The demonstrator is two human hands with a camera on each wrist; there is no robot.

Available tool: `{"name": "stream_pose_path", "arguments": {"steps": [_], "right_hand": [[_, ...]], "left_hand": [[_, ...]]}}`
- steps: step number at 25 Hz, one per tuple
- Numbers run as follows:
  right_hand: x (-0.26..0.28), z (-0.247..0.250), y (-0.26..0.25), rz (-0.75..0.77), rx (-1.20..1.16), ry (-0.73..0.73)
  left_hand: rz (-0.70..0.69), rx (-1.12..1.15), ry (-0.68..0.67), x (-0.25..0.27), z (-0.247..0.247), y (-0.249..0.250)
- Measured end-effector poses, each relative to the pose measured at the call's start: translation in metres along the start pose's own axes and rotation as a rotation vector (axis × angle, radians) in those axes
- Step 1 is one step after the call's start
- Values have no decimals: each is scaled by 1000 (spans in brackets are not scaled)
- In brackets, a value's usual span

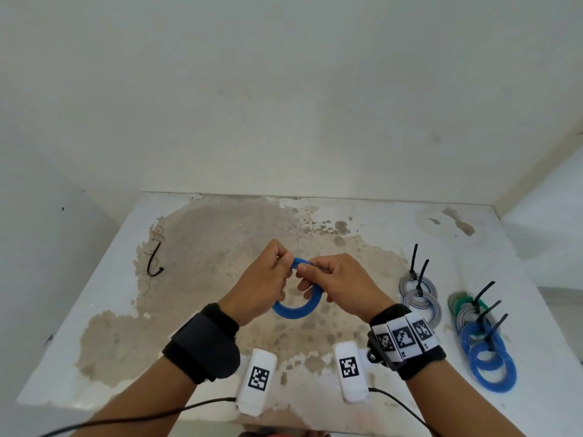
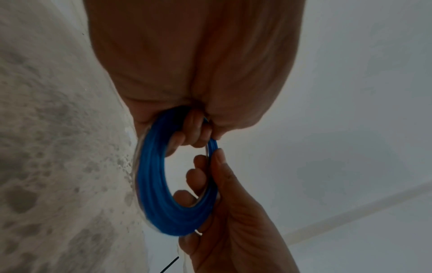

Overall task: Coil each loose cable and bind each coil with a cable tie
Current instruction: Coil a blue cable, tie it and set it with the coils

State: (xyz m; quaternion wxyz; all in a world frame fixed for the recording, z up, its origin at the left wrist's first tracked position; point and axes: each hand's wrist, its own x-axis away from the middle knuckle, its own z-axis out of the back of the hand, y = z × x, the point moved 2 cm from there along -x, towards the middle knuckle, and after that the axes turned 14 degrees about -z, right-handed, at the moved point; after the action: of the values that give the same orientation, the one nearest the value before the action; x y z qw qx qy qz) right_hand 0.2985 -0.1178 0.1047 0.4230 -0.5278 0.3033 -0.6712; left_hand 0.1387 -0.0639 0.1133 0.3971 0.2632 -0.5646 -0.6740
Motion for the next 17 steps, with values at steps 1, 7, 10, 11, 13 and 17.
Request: {"name": "stream_pose_path", "arguments": {"steps": [1,7,10,11,13,17], "right_hand": [[0,2,2,9,-10,-3],[-2,1,11,-73,-91,-70],[-4,0,14,-119,-52,-133],[-5,-1,15,-112,-62,-127],[-10,-5,13,-107,-90,-105],[-25,-26,6,-113,-63,-63]], "left_hand": [[-11,-5,-6,0,-2,1],[-4,-29,28,-2,-9,0],[49,9,45,-3,-3,-7],[72,44,58,-4,-1,-9],[110,146,84,-7,5,-14],[171,303,102,-9,25,-31]]}}
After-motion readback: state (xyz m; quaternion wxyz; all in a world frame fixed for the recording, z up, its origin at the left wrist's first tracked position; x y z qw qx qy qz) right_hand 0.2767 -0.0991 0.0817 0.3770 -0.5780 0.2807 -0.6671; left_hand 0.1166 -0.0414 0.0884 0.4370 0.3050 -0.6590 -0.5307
